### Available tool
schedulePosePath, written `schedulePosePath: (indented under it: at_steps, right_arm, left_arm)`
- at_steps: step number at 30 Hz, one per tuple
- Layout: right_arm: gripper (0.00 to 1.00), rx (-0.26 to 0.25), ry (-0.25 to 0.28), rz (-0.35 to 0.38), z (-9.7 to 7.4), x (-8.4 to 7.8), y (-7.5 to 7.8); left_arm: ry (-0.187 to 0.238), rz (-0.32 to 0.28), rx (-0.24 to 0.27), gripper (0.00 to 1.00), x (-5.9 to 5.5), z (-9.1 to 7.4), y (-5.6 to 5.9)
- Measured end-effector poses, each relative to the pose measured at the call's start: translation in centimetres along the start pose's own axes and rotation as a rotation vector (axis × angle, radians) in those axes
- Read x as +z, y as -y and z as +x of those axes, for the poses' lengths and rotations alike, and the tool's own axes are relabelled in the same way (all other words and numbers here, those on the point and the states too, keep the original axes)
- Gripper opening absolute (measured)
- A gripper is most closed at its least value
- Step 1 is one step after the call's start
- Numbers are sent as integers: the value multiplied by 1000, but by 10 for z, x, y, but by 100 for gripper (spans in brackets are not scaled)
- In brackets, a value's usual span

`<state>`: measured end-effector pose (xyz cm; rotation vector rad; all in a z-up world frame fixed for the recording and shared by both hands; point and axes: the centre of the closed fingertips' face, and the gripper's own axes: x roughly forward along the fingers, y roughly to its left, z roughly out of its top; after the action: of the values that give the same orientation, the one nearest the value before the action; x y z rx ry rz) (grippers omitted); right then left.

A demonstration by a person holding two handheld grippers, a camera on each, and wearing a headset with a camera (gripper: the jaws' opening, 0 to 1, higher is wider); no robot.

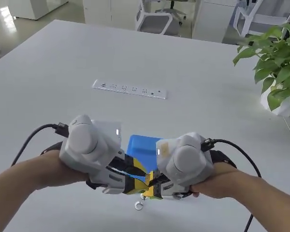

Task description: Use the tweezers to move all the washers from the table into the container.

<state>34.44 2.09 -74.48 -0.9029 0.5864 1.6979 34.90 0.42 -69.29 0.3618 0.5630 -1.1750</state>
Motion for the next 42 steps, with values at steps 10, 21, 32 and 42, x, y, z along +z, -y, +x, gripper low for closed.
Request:
schedulePosePath:
  at_steps: [10,21,32,42]
  right_arm:
    - [6,-10,8,-25,-22,16,1]
    - [7,-15,16,-32,-46,32,8]
    - [7,-80,30,-42,-63,35,42]
    - [7,-102,27,-33,-59,22,61]
  left_arm:
    - [50,-43,52,54,1,-16,-5]
    - [105,-93,91,74,-1,-31,-6]
    - [132,-131,138,94,-4,-43,-6]
    - [132,-161,168,99,-13,-50,-5]
